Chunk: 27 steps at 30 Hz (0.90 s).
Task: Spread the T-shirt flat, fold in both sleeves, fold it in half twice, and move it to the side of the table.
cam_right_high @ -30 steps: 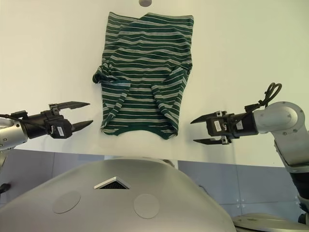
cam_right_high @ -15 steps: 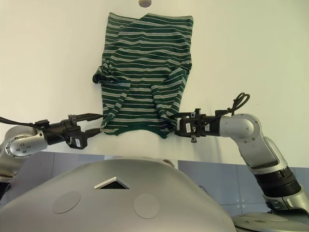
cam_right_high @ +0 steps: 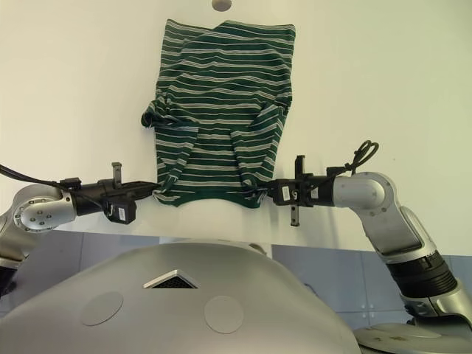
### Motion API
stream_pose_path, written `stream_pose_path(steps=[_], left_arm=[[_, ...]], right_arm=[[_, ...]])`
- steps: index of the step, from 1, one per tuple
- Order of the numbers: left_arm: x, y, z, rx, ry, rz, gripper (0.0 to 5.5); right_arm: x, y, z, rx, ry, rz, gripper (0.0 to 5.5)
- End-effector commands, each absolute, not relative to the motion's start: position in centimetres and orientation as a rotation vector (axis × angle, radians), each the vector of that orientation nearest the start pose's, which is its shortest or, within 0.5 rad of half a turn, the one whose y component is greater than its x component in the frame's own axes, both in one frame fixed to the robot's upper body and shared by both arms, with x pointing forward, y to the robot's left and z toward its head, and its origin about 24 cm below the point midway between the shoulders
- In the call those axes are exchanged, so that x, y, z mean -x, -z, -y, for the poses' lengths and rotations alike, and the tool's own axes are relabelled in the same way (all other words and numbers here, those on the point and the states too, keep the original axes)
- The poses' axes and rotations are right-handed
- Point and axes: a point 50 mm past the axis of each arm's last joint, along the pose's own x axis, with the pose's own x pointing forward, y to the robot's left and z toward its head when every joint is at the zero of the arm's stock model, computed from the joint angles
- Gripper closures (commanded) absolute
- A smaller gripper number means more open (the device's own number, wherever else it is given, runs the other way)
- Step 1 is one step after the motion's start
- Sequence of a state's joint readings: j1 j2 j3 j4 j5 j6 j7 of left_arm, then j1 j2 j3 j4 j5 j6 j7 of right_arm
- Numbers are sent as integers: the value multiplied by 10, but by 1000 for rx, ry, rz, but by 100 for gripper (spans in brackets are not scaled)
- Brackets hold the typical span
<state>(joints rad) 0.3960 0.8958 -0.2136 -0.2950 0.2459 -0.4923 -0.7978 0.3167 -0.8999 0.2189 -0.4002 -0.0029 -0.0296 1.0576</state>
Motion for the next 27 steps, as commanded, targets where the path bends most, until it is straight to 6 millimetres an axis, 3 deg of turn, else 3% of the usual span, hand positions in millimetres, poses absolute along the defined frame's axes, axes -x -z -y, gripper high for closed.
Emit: stream_pose_path(steps=[1,7,13,18,21,25,27], left_arm=[[-129,-53,-185,-901,1420,-111,550],[-126,-66,-186,-809,1466,-160,550],[-120,-89,-210,-752,1540,-310,550],[-125,-127,-206,-589,1561,-234,550],[-129,-135,-203,-533,1544,-202,550],[-153,-132,-201,-546,1417,-131,550],[-169,-124,-204,-588,1357,-126,550]], right_arm=[[-146,-53,193,705,-1426,-457,550],[-146,-61,196,663,-1440,-468,550],[-139,-83,214,569,-1533,-566,550],[-128,-101,219,466,-1624,-591,550],[-129,-111,217,424,-1632,-556,550],[-164,-111,217,538,-1444,-441,550],[-188,-98,222,672,-1310,-432,550]])
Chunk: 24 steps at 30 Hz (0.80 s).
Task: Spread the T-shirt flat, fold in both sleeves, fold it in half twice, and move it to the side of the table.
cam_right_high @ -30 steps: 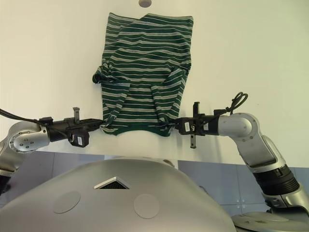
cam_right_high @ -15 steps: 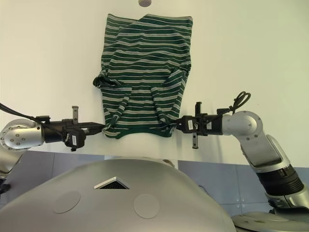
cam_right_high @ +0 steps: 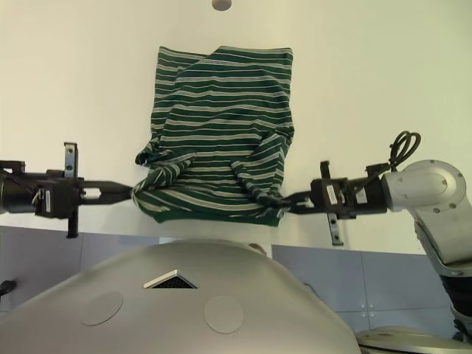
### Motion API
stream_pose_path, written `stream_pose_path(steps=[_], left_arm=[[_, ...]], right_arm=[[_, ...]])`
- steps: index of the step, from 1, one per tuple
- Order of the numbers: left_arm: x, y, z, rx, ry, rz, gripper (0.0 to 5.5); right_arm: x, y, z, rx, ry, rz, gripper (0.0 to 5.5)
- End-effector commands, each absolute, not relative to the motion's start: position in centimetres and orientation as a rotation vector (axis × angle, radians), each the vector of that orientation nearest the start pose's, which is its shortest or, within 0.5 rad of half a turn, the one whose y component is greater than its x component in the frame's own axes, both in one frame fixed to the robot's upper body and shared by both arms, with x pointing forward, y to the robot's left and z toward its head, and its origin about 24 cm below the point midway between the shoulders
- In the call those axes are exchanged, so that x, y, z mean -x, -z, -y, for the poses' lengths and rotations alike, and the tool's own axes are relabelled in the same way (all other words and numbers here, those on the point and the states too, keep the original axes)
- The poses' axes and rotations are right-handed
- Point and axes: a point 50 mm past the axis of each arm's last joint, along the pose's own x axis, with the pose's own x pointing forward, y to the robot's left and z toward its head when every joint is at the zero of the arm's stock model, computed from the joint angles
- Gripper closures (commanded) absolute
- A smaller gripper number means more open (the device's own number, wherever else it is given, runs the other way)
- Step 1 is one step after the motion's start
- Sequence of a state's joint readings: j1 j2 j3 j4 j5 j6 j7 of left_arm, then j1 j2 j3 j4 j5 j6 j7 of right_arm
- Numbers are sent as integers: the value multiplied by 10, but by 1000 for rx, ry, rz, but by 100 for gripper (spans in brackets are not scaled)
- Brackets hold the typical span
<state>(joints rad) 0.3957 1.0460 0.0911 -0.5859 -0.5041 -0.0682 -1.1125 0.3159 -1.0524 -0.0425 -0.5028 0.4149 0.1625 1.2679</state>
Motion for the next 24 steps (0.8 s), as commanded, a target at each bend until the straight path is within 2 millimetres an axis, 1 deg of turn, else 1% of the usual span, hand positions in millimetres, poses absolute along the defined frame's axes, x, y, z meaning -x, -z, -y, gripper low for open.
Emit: stream_pose_path(steps=[1,4,6,9,14,17,19,22,24], left_arm=[[-176,-119,-206,-616,1337,-129,550],[-203,-109,-207,-703,1238,-92,550],[-225,-104,-208,-750,1167,-55,550],[-249,-101,-207,-775,1105,-20,550],[-299,-102,-203,-826,972,44,550],[-313,-99,-201,-846,950,57,550],[-327,-92,-197,-850,926,29,550],[-341,-76,-189,-866,896,-30,550],[-345,-63,-185,-940,886,-67,550]], right_arm=[[-197,-94,223,718,-1263,-426,550],[-225,-88,219,830,-1140,-358,550],[-244,-88,214,880,-1060,-298,550],[-264,-89,208,915,-992,-235,550],[-299,-99,203,930,-886,-161,550],[-309,-98,202,930,-867,-154,550],[-322,-93,196,921,-836,-151,550],[-334,-79,190,944,-812,-181,550],[-337,-71,189,964,-801,-195,550]])
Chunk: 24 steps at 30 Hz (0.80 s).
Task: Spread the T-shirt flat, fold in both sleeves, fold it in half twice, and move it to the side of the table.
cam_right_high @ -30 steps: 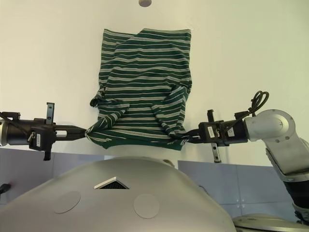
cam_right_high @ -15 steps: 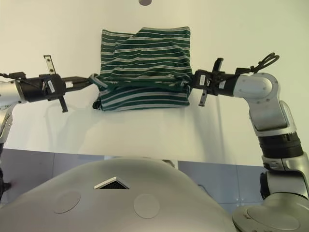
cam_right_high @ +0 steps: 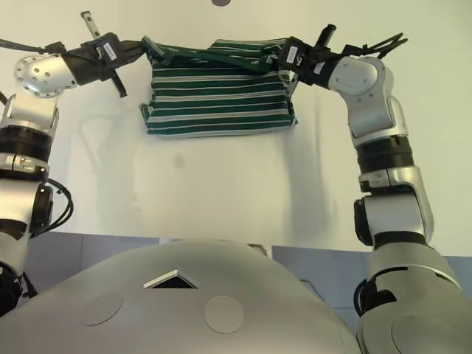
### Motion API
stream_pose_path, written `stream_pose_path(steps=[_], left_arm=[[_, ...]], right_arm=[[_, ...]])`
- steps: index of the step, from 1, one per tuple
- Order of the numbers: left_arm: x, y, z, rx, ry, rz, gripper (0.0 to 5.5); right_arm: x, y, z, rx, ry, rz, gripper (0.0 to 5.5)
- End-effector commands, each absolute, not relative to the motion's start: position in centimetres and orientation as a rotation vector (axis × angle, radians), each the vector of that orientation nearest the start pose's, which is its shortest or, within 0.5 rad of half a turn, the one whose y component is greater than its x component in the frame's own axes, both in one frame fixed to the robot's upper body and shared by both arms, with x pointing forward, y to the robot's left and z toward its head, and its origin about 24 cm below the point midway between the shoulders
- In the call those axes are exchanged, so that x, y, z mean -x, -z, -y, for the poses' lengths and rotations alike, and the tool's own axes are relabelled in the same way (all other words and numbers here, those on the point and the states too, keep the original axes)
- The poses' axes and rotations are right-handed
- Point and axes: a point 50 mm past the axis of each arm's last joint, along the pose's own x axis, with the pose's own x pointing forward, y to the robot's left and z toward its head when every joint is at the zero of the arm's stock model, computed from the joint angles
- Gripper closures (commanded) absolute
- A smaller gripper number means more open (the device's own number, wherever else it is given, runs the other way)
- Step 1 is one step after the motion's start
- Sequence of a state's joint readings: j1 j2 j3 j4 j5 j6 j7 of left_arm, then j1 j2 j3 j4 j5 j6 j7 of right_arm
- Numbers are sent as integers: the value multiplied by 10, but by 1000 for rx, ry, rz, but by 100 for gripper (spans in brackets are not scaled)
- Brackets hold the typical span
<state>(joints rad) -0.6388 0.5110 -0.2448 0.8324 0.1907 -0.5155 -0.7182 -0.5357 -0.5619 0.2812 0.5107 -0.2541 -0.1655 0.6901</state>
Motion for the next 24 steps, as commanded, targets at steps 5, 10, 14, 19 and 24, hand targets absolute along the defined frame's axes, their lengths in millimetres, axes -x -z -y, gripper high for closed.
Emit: stream_pose_path(steps=[5,10,14,19,24], left_arm=[[-351,-56,-181,-961,794,-49,550],[-356,-61,-185,-937,727,-32,550],[-360,-68,-186,-867,694,-6,550],[-361,-66,-188,-850,664,-31,550],[-355,-43,-186,-885,662,-126,550]], right_arm=[[-347,-64,190,953,-699,-201,550],[-356,-69,193,912,-606,-195,550],[-362,-79,187,846,-582,-157,550],[-369,-78,179,828,-576,-172,550],[-365,-50,176,839,-582,-264,550]])
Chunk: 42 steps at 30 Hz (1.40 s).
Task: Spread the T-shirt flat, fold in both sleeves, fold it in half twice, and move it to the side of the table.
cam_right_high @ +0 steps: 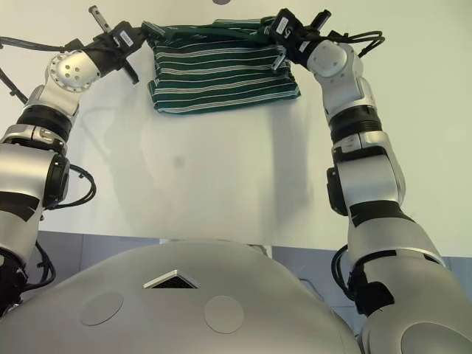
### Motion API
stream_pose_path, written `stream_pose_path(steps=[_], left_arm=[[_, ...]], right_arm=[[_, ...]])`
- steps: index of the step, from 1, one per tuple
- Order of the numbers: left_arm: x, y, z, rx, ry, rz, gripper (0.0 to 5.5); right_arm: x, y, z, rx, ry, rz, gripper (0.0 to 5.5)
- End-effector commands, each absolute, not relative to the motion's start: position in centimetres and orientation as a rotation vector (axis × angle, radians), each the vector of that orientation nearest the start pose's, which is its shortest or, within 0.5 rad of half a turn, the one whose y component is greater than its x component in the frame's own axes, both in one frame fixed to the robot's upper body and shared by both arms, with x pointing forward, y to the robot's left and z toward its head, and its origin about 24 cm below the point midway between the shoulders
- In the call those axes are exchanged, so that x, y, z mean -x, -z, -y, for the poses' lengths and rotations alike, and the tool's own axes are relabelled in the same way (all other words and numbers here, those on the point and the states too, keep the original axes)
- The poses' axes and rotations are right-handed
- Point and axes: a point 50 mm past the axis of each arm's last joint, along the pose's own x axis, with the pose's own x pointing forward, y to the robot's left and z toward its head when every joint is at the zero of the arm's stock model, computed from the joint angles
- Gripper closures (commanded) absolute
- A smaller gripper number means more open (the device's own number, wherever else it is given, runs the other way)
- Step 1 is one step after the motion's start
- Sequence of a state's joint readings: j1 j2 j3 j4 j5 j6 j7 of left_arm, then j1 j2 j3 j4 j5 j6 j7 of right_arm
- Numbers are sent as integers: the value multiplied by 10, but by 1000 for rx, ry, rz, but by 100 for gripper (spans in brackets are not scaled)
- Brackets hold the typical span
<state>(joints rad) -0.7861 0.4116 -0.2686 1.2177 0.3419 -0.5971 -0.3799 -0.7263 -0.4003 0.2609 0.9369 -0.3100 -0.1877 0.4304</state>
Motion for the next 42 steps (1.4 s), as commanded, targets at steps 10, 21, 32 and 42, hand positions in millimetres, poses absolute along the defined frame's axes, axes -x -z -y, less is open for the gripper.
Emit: stream_pose_path(steps=[10,21,32,42], left_arm=[[-371,-51,-199,-524,389,-224,498],[-385,-80,-247,265,-139,-235,327],[-365,-65,-256,203,-33,-101,228],[-349,-59,-267,154,-55,-64,228]], right_arm=[[-382,-54,168,239,-337,-346,394],[-385,-65,185,-79,-238,-259,202],[-338,-61,186,788,-903,-174,91],[-255,-41,149,838,-1445,-248,91]])
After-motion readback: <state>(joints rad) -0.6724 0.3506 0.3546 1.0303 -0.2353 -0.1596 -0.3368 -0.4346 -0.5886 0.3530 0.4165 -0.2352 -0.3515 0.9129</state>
